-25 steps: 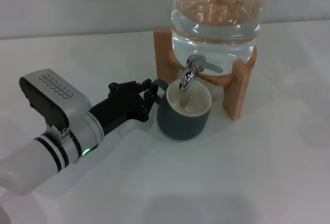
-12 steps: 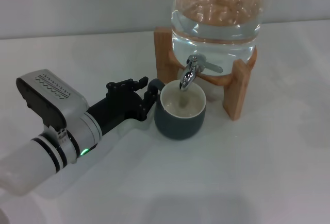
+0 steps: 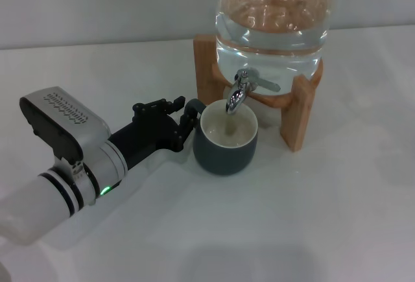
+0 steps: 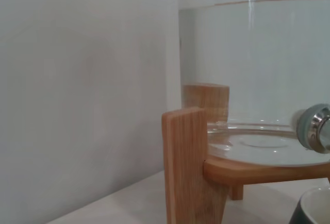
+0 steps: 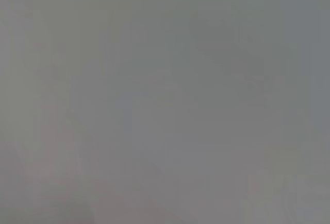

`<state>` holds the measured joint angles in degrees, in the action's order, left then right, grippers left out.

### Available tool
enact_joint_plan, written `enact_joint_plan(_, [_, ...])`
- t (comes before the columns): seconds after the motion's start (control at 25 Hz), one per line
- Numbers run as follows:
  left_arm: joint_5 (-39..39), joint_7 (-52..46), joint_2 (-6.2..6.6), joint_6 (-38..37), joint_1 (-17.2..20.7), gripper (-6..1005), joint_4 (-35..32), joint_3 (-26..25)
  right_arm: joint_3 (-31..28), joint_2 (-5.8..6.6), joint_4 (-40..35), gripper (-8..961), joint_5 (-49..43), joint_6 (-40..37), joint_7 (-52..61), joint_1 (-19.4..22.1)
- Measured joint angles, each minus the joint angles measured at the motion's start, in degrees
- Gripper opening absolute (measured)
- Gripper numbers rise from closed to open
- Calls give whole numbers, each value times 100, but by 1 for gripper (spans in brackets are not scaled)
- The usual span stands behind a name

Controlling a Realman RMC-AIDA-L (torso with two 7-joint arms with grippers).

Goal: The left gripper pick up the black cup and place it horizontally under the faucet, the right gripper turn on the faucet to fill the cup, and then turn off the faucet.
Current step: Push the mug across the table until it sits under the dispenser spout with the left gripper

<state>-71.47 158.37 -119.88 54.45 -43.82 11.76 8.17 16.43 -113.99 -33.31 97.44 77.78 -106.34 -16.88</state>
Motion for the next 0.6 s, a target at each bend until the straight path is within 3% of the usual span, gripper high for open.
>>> enact_joint_plan(0.6, [17,1,-19,-166,44,322,3,1,0,-10,0,841,5,1,0,0])
